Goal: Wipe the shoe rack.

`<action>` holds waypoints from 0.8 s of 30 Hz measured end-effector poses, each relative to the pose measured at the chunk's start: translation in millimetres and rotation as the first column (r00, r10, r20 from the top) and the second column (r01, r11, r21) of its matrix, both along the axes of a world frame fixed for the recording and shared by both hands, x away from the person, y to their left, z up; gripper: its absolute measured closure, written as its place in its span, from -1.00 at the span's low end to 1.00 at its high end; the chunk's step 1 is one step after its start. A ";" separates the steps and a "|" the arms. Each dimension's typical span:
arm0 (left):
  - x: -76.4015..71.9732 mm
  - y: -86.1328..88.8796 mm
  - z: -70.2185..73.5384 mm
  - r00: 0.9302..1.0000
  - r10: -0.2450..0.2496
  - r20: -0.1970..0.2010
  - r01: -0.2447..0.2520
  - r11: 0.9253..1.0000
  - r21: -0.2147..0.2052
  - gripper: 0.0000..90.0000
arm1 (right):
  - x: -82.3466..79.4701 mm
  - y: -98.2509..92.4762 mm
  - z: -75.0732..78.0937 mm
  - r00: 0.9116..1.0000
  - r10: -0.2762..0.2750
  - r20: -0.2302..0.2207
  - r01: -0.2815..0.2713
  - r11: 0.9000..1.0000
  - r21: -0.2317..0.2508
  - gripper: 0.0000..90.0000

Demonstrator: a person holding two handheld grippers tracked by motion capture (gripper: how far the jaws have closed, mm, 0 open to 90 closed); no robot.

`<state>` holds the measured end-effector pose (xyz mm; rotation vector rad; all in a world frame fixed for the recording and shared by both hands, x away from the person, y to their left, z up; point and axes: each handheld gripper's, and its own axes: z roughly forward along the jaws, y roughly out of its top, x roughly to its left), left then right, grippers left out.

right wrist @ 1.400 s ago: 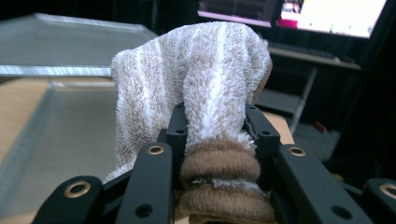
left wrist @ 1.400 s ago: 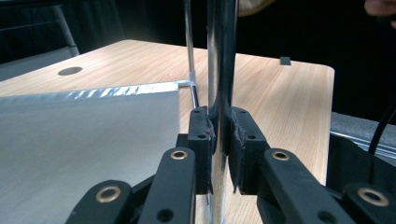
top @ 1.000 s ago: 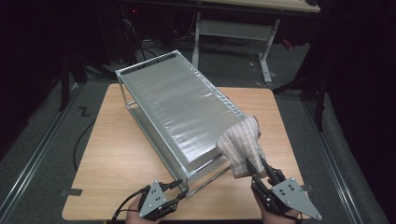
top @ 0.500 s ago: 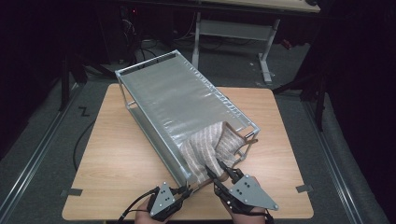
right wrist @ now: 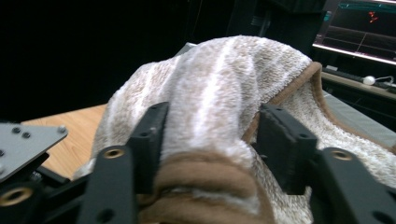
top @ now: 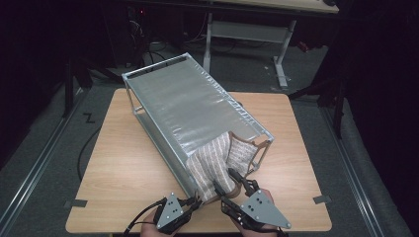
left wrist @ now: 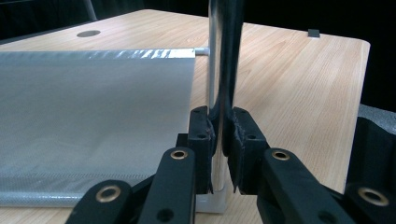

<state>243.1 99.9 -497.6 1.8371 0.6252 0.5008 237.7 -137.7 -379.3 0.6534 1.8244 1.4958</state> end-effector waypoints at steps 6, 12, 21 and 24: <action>-0.2 1.2 0.2 1.000 0.002 -0.002 -0.002 1.000 0.000 0.78 | 10.8 3.8 -5.8 0.996 0.068 -0.058 -0.065 0.997 0.051 0.11; -1.3 3.5 0.6 1.000 0.007 -0.003 -0.007 1.000 0.004 0.79 | 12.1 3.1 -6.6 0.999 0.023 -0.041 -0.022 0.999 0.023 0.36; -3.8 8.8 0.9 1.000 0.022 -0.003 -0.022 1.000 0.009 0.78 | 33.4 -27.2 -5.8 0.993 -0.106 -0.050 0.106 0.994 -0.001 0.38; -4.3 10.7 1.0 1.000 0.023 -0.005 -0.023 1.000 0.008 0.78 | 42.7 -39.7 -5.0 0.987 -0.144 -0.064 0.145 0.989 0.005 0.40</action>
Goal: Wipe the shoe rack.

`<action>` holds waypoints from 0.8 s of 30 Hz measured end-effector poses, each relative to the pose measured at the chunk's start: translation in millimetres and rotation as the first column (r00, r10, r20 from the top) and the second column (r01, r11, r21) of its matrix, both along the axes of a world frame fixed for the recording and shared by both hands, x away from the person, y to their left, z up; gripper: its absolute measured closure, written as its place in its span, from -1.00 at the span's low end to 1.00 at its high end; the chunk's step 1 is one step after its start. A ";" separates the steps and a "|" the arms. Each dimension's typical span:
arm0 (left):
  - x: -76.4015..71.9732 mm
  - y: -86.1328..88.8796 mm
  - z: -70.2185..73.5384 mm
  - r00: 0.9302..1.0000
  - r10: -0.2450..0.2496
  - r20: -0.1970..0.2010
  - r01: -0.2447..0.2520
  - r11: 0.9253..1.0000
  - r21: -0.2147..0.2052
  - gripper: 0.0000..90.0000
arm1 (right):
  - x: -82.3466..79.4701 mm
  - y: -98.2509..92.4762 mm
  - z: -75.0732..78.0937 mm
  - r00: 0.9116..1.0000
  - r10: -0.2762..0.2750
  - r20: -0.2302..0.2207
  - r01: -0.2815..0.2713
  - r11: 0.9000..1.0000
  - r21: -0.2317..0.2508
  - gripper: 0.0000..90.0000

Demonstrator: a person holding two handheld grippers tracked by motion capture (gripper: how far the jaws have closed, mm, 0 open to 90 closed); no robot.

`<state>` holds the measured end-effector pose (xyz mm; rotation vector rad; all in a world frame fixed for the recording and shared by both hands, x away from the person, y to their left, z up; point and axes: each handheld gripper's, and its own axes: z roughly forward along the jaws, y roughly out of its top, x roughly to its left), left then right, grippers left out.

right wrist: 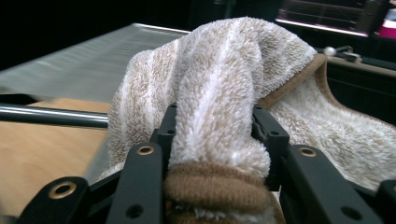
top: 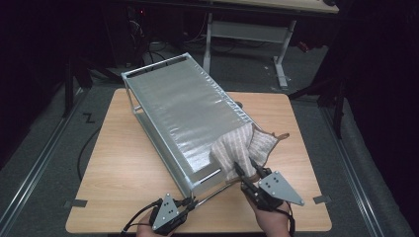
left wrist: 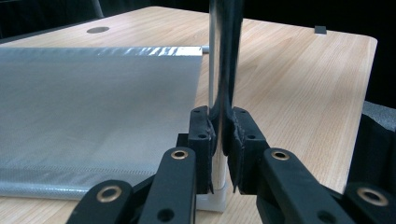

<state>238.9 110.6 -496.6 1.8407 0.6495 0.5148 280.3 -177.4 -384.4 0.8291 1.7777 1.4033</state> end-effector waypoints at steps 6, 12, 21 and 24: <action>-1.3 2.8 0.0 1.000 0.003 0.002 -0.003 1.000 0.004 0.78 | 17.2 -25.2 0.0 0.995 -0.095 -0.019 0.095 0.995 0.015 0.41; -2.7 3.6 -0.3 1.000 0.008 0.004 -0.008 1.000 0.004 0.78 | 27.8 -40.9 -1.1 0.987 -0.158 -0.036 0.159 0.987 0.036 0.41; -3.0 3.3 -0.5 1.000 0.007 0.015 -0.007 1.000 0.013 0.78 | 22.7 -33.1 0.6 0.992 -0.121 -0.029 0.122 0.992 0.027 0.41; -2.8 3.3 -0.5 1.000 0.007 0.013 -0.007 1.000 0.013 0.78 | 17.3 -23.9 0.5 0.996 -0.092 -0.018 0.092 0.996 0.013 0.41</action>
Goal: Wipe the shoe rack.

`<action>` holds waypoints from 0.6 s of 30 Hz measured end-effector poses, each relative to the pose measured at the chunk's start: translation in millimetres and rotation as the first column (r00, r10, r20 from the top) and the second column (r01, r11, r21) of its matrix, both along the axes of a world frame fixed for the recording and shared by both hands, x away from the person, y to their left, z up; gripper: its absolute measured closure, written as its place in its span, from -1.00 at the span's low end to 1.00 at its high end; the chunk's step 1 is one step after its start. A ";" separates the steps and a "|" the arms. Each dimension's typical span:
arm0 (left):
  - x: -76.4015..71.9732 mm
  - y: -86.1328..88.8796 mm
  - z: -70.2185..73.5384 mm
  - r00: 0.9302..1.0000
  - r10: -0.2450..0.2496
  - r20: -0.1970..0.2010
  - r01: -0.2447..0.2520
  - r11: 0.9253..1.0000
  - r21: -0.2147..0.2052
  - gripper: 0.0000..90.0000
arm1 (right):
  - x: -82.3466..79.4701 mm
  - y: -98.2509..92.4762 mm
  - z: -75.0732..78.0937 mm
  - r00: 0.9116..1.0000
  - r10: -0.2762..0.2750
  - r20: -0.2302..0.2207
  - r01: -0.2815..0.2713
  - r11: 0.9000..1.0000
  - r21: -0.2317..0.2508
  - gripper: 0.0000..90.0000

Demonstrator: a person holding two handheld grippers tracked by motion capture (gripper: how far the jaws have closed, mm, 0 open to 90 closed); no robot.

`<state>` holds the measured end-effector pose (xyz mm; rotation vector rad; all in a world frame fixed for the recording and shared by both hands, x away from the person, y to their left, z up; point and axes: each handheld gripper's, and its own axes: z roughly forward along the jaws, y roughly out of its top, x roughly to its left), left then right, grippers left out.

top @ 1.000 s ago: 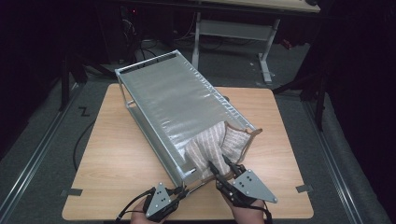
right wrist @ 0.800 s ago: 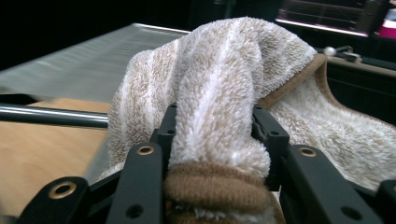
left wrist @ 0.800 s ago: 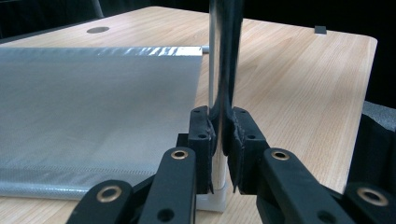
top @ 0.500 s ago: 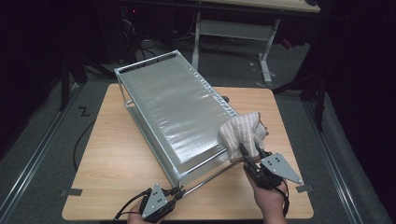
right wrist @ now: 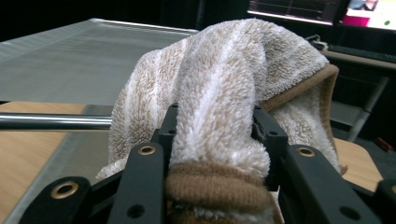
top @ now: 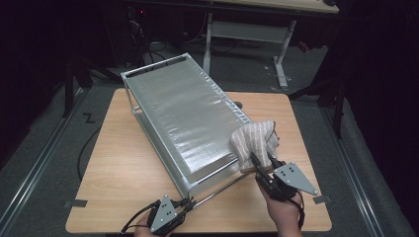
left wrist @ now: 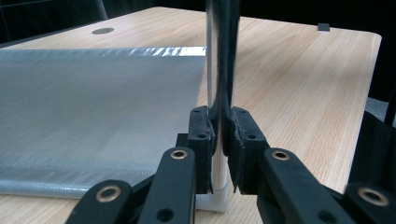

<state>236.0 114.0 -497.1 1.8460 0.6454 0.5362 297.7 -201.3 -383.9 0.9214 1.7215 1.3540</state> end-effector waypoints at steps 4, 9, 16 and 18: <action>0.0 -0.2 0.0 1.000 0.000 0.001 0.000 1.000 0.000 0.78 | -9.8 14.0 0.3 0.999 0.048 0.012 -0.048 0.999 -0.017 0.41; 0.1 -0.4 0.0 1.000 0.000 0.004 0.000 1.000 0.003 0.78 | -25.0 35.6 0.4 0.991 0.129 0.030 -0.128 0.991 -0.046 0.41; 0.1 -1.1 -0.2 1.000 0.000 0.006 0.000 1.000 0.002 0.78 | -48.6 67.5 1.4 0.968 0.248 0.044 -0.244 0.967 -0.078 0.41; 0.2 -1.2 -0.2 1.000 0.000 0.004 0.000 1.000 0.000 0.78 | -55.1 77.0 1.9 0.958 0.282 0.046 -0.277 0.957 -0.085 0.41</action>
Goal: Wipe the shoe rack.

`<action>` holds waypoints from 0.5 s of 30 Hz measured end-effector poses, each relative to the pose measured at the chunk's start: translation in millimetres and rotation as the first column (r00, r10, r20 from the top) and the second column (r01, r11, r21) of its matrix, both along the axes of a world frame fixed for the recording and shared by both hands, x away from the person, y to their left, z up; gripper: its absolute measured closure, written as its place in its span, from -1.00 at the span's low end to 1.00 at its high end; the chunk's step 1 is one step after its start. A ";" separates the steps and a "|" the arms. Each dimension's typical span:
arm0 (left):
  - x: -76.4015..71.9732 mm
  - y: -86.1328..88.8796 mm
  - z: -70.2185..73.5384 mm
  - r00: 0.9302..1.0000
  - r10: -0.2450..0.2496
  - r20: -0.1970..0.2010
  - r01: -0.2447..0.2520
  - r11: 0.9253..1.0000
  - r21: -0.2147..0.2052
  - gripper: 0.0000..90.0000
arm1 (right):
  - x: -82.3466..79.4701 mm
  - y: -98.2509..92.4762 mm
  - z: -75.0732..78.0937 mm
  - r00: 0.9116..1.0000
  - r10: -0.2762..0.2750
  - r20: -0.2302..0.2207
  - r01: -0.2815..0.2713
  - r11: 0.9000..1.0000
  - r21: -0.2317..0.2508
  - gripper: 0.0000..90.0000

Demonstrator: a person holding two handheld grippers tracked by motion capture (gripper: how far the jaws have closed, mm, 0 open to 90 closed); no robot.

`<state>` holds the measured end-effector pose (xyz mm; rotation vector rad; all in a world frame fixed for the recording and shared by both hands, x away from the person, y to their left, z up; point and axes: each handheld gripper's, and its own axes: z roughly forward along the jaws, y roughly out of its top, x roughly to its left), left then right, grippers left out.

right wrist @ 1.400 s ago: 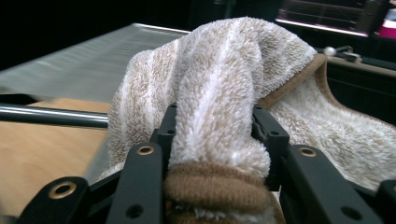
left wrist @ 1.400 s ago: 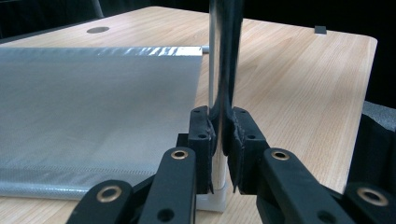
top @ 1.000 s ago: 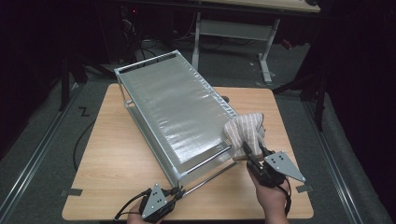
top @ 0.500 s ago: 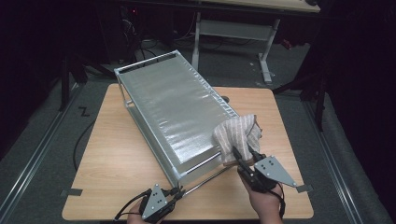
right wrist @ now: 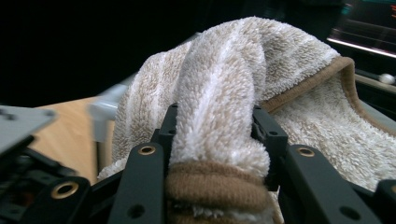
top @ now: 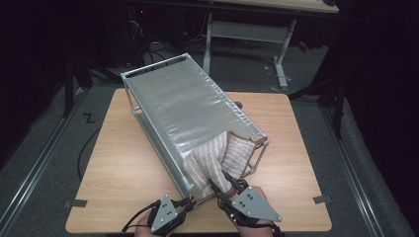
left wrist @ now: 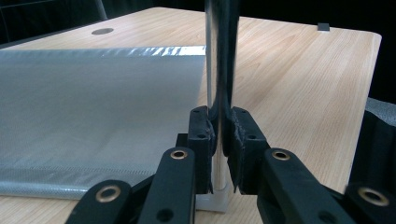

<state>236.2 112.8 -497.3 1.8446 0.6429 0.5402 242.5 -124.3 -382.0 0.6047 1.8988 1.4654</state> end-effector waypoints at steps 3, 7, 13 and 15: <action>0.1 0.0 0.1 1.000 -0.001 0.001 0.001 1.000 0.003 0.78 | -6.2 9.6 1.2 0.999 0.042 0.000 -0.042 0.999 0.001 0.41; 0.1 0.0 0.0 1.000 -0.001 0.001 0.001 1.000 0.003 0.78 | -11.0 15.9 1.2 0.998 0.069 -0.001 -0.069 0.998 -0.003 0.41; 0.0 -0.5 -0.1 1.000 0.000 0.003 0.000 1.000 0.001 0.78 | -10.5 15.7 0.9 0.999 0.046 0.012 -0.046 0.999 -0.021 0.41; 0.1 -0.3 -0.1 1.000 -0.001 0.002 0.001 1.000 0.002 0.78 | -7.3 12.0 1.1 1.000 0.025 0.012 -0.025 0.999 -0.023 0.41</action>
